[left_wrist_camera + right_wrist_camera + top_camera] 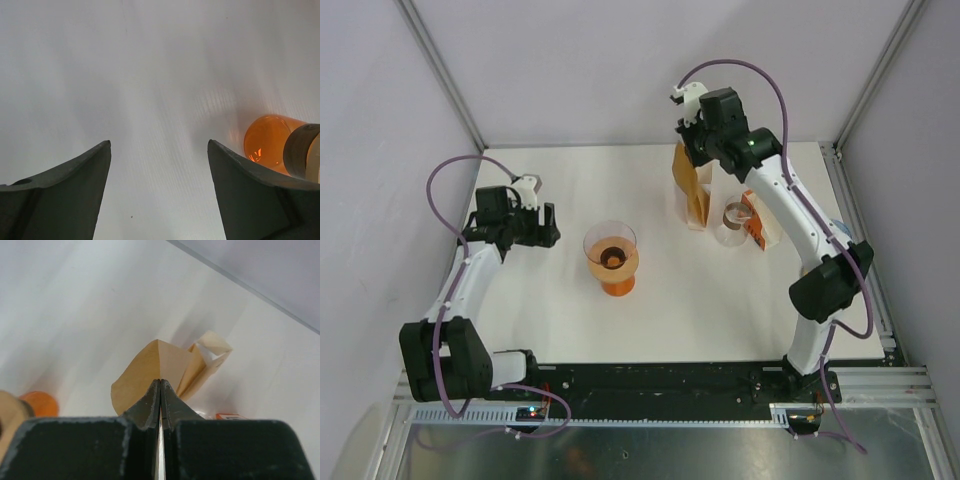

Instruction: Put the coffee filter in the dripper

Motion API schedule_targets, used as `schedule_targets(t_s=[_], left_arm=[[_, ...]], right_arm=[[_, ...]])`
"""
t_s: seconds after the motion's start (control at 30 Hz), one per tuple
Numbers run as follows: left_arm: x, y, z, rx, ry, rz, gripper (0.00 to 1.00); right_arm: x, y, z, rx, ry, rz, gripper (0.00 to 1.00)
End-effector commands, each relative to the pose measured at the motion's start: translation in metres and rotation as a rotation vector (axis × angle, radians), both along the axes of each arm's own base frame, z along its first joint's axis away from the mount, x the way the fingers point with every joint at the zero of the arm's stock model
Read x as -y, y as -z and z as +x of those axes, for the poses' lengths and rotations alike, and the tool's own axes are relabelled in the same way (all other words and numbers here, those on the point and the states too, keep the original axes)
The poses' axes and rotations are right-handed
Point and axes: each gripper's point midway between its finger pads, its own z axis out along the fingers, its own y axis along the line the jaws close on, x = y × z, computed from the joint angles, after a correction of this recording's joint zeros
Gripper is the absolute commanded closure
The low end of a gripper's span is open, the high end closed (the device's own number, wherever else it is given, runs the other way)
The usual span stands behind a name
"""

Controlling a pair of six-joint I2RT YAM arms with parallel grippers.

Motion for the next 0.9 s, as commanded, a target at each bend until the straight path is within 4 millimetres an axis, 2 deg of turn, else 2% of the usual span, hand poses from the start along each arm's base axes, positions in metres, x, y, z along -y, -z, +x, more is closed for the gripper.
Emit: schedule_targets(t_s=[0.0, 0.23, 0.4, 0.63, 0.87], left_arm=[[0.0, -0.031, 0.002, 0.1, 0.027, 0.013, 0.18], [0.009, -0.072, -0.008, 0.166, 0.086, 0.012, 0.18], [0.025, -0.101, -0.021, 0.198, 0.147, 0.029, 0.19], [0.049, -0.155, -0.048, 0.289, 0.242, 0.065, 0.18], [0.08, -0.228, -0.082, 0.454, 0.321, 0.004, 0.13]], right_arm=[[-0.018, -0.051, -0.041, 0.021, -0.096, 0.135, 1.0], [-0.051, -0.104, -0.111, -0.064, -0.254, 0.322, 1.0], [-0.076, -0.125, -0.152, -0.114, -0.357, 0.416, 1.0], [-0.107, -0.117, -0.185, -0.211, -0.417, 0.432, 1.0], [-0.136, -0.107, -0.199, -0.227, -0.411, 0.43, 1.0]])
